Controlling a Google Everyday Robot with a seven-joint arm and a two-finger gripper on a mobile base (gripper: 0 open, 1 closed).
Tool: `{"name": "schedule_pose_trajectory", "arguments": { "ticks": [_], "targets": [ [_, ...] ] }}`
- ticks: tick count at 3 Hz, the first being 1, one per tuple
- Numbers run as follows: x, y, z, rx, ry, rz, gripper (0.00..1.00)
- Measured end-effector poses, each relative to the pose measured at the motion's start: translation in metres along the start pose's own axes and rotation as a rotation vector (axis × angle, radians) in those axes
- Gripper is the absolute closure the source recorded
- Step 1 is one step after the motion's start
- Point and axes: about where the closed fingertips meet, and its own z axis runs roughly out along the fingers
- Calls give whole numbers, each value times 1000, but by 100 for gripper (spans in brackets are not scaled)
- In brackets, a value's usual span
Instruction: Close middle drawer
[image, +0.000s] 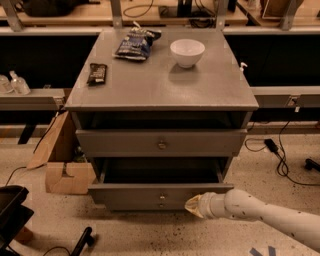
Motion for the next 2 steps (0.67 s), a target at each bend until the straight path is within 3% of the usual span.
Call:
{"name": "schedule_pose_trajectory", "arguments": {
  "ticks": [2],
  "targets": [
    [-11, -41, 6, 1, -1, -29, 100]
  ]
}}
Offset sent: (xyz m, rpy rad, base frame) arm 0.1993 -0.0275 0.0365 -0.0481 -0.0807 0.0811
